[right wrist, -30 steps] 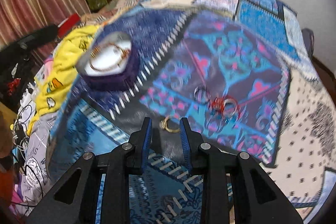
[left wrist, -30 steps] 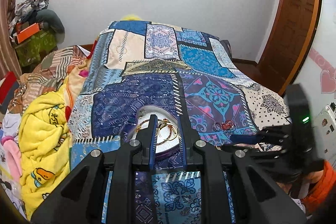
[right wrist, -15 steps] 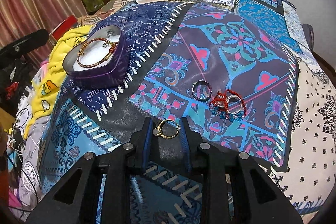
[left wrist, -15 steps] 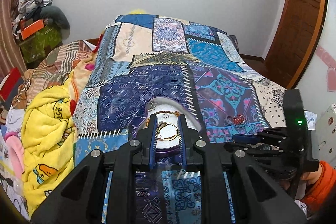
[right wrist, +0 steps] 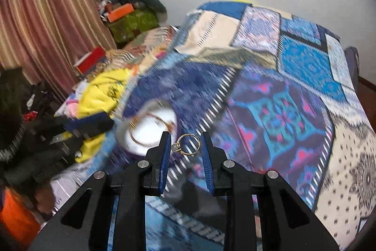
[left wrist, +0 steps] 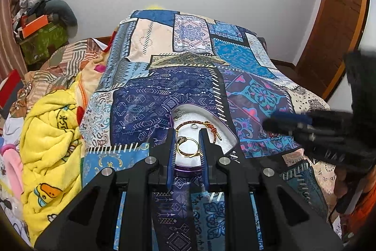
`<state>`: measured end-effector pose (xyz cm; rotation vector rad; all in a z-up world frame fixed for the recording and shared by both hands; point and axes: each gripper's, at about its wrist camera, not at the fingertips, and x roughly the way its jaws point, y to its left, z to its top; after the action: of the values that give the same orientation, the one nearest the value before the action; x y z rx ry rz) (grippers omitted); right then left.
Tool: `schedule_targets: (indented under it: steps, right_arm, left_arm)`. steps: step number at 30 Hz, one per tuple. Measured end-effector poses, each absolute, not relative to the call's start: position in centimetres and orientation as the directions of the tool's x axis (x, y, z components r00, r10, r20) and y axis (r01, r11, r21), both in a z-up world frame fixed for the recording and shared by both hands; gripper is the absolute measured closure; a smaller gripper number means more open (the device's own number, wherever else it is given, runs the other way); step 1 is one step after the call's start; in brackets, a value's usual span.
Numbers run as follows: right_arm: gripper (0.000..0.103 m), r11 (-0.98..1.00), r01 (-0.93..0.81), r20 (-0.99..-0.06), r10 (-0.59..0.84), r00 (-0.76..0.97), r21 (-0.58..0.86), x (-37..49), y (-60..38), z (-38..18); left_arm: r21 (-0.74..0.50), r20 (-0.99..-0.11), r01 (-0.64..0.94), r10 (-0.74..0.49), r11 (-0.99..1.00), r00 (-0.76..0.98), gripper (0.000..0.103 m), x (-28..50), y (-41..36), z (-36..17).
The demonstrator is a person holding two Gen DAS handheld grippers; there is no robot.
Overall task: Organize jewelry
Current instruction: 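Carry the gold ring in the right gripper over the heart box and open it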
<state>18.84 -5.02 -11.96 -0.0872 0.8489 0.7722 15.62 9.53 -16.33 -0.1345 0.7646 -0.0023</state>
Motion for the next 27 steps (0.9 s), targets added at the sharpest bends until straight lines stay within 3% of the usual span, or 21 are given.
schedule_targets:
  steps: [27]
  right_arm:
    - [0.078, 0.663, -0.689, -0.748, 0.607, 0.267, 0.292, 20.3, 1.2, -13.7]
  left_arm:
    - [-0.153, -0.728, -0.034, -0.09, 0.988, 0.68, 0.085, 17.7, 10.1, -19.4]
